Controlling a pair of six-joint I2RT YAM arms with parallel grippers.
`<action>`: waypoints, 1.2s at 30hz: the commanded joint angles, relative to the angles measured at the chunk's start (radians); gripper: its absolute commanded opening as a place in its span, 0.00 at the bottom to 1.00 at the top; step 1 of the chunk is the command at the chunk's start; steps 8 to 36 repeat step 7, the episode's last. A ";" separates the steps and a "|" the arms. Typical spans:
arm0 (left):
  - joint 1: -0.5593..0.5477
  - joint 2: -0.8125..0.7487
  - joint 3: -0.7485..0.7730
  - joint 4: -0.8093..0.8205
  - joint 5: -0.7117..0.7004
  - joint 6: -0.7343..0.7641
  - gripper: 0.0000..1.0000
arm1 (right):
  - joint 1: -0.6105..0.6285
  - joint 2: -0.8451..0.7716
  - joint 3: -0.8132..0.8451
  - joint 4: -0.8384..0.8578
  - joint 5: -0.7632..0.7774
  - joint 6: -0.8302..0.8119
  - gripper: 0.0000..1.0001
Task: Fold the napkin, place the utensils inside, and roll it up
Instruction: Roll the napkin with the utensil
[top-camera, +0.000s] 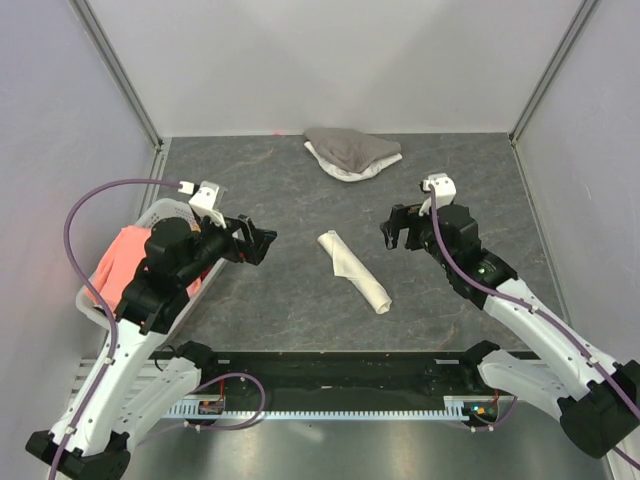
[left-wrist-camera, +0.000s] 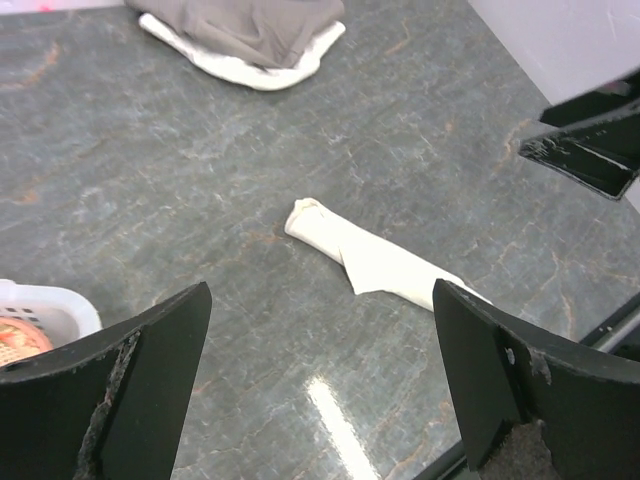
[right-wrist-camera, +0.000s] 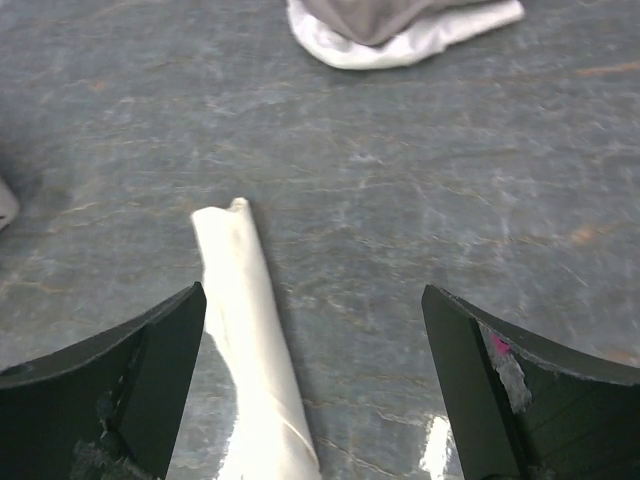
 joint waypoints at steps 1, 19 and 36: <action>0.002 -0.033 -0.022 0.009 -0.043 0.061 0.99 | 0.000 -0.043 -0.074 0.051 0.130 -0.019 0.98; 0.001 -0.070 -0.048 0.016 -0.054 0.049 0.99 | 0.002 -0.052 -0.094 0.049 0.131 -0.010 0.98; 0.001 -0.070 -0.048 0.016 -0.054 0.049 0.99 | 0.002 -0.052 -0.094 0.049 0.131 -0.010 0.98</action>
